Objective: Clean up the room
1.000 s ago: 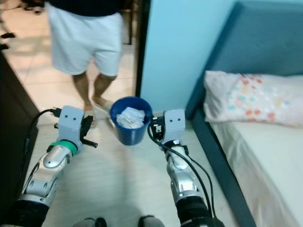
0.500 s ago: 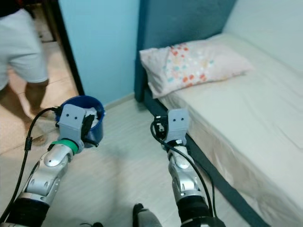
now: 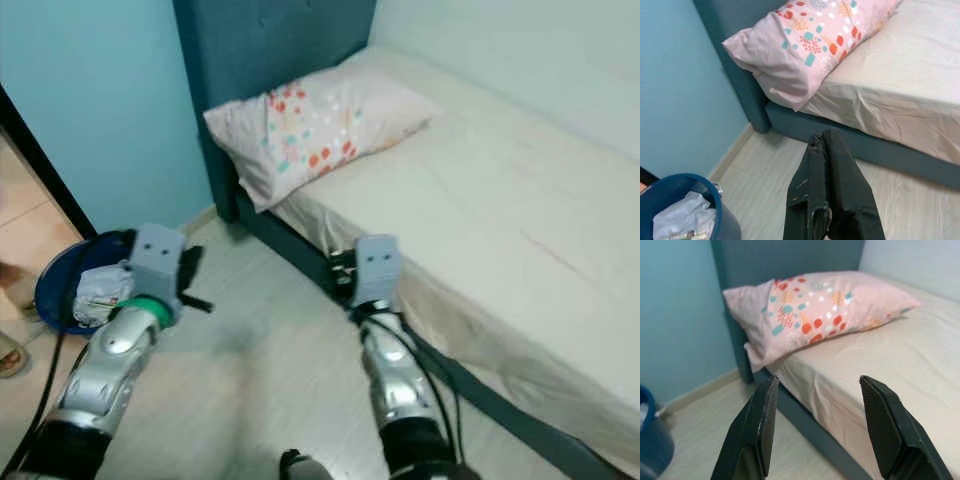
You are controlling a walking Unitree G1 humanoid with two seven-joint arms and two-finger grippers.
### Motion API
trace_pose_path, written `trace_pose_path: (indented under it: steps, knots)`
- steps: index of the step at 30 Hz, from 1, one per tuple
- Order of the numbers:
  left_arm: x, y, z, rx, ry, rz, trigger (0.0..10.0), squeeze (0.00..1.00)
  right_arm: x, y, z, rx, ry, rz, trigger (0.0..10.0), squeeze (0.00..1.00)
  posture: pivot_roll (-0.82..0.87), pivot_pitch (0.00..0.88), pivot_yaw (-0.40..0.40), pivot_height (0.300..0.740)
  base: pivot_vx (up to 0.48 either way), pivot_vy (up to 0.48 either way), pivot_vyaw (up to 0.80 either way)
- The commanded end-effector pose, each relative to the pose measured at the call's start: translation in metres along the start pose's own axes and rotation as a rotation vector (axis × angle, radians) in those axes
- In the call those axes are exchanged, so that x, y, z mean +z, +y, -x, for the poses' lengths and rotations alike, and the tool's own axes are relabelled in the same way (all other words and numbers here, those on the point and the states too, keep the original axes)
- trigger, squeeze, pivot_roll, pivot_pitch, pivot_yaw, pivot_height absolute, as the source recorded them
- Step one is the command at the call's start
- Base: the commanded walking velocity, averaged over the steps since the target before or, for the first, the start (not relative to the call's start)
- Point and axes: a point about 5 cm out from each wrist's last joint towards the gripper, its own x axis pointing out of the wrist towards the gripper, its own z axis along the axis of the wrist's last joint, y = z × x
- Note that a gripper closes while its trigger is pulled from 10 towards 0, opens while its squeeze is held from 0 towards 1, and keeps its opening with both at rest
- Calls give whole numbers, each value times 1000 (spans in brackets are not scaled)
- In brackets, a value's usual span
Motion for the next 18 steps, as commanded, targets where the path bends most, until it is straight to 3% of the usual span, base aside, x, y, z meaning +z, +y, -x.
trace_pose_path:
  steps: [1, 18]
  knots:
    - [-9, -2, 3, -6, 37, 8, 10000, 0, -11, 2, 5, 3, 43, -11, 10000, 0, 18, 75, 39, 726, 0, 0, -800]
    - [-9, -3, 2, -9, 38, 7, 10000, 0, -11, 3, 5, 5, 42, -14, 10000, 0, 19, 82, 42, 726, 0, 0, -800]
